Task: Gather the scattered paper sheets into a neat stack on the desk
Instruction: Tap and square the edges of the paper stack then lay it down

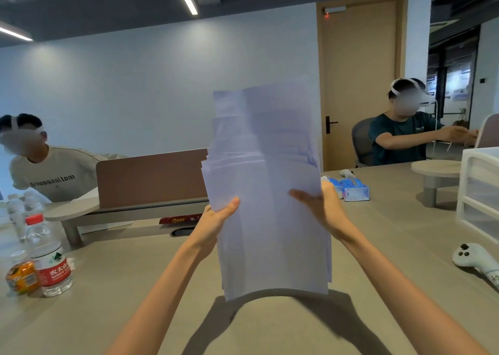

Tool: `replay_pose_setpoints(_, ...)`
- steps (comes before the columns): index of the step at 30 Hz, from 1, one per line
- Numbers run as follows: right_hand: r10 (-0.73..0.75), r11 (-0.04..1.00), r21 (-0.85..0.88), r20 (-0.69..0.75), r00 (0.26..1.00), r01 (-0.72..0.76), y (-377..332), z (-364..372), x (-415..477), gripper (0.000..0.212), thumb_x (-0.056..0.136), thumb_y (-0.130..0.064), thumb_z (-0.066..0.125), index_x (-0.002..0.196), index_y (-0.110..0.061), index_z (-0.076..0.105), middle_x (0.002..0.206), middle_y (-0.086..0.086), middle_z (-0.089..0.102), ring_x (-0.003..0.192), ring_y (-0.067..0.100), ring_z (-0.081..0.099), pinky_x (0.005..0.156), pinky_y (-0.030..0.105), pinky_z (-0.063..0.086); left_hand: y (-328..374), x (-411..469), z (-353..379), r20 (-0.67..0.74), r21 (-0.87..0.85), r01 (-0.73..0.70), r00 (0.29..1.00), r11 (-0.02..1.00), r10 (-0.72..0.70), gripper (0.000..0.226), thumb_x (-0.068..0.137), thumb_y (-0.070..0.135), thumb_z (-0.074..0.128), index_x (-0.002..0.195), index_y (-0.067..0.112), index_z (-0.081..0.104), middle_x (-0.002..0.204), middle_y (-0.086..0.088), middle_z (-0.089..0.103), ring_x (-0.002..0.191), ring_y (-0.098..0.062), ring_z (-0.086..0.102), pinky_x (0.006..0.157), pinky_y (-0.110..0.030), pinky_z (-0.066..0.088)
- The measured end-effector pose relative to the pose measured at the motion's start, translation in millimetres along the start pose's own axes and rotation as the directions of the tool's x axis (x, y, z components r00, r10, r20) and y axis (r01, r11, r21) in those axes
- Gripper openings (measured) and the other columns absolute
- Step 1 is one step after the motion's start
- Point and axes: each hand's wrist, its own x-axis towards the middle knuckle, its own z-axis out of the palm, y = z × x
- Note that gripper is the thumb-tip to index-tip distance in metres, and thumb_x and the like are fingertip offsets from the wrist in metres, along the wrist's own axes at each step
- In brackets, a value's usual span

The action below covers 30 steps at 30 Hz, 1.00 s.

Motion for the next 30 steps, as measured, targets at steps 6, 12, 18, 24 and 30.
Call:
replay_pose_setpoints(6, 0.282, 0.955, 0.074, 0.072, 0.957, -0.287, 36.7, -27.9, -12.4, 0.071, 0.057, -0.039, 0.087, 0.117, -0.009, 0.062, 0.103, 0.005, 0.074, 0.091, 0.02, 0.072, 0.076, 0.033, 0.06, -15.0, -4.0, -13.7, 0.059, -0.045, 0.031, 0.998, 0.998, -0.029, 0.047, 0.078, 0.025, 0.071, 0.123, 0.01, 0.063, 0.12, -0.013, 0.068, 0.111, -0.034, 0.064, 0.094, -0.048, 0.052)
replay_pose_setpoints(12, 0.375, 0.918, 0.062, 0.187, 0.908, -0.392, 48.9, -30.6, -14.7, 0.08, 0.046, -0.046, 0.08, 0.117, -0.016, 0.057, 0.106, 0.007, 0.071, 0.092, 0.022, 0.072, 0.07, 0.032, 0.059, 4.4, 8.7, -26.2, 0.07, -0.121, -0.003, 0.997, 0.993, 0.012, 0.072, 0.065, 0.034, 0.08, 0.129, 0.014, 0.056, 0.122, -0.009, 0.067, 0.107, -0.027, 0.067, 0.077, -0.035, 0.058)
replay_pose_setpoints(18, 0.379, 0.902, 0.105, 0.276, 0.883, -0.42, 39.5, -22.6, -7.4, 0.06, 0.063, -0.031, 0.081, 0.117, -0.018, 0.059, 0.11, 0.009, 0.07, 0.097, 0.025, 0.07, 0.075, 0.035, 0.059, 31.8, 16.7, -31.4, 0.193, -0.027, -0.005, 0.981, 1.0, 0.01, 0.079, 0.061, 0.04, 0.084, 0.13, 0.013, 0.057, 0.119, -0.006, 0.069, 0.106, -0.024, 0.068, 0.075, -0.031, 0.057)
replay_pose_setpoints(24, 0.206, 0.966, 0.129, 0.149, 0.967, -0.226, 24.4, -4.7, -7.5, 0.02, 0.084, -0.017, 0.071, 0.102, -0.026, 0.068, 0.106, 0.006, 0.073, 0.093, 0.02, 0.071, 0.083, 0.038, 0.058, 53.7, 17.8, -6.5, 0.159, -0.007, -0.111, 0.981, 0.994, 0.11, 0.038, 0.094, 0.021, 0.06, 0.131, 0.016, 0.056, 0.124, -0.005, 0.067, 0.112, -0.024, 0.065, 0.092, -0.041, 0.054)
replay_pose_setpoints(30, 0.269, 0.955, 0.093, 0.117, 0.956, -0.28, 38.5, -16.1, -11.3, 0.05, 0.068, -0.029, 0.084, 0.112, -0.014, 0.067, 0.107, 0.006, 0.073, 0.096, 0.025, 0.071, 0.085, 0.042, 0.058, 19.1, 13.9, -9.9, 0.043, -0.042, -0.077, 0.996, 0.996, 0.078, 0.044, 0.084, 0.031, 0.066, 0.124, 0.014, 0.062, 0.119, -0.01, 0.069, 0.11, -0.033, 0.065, 0.087, -0.046, 0.055)
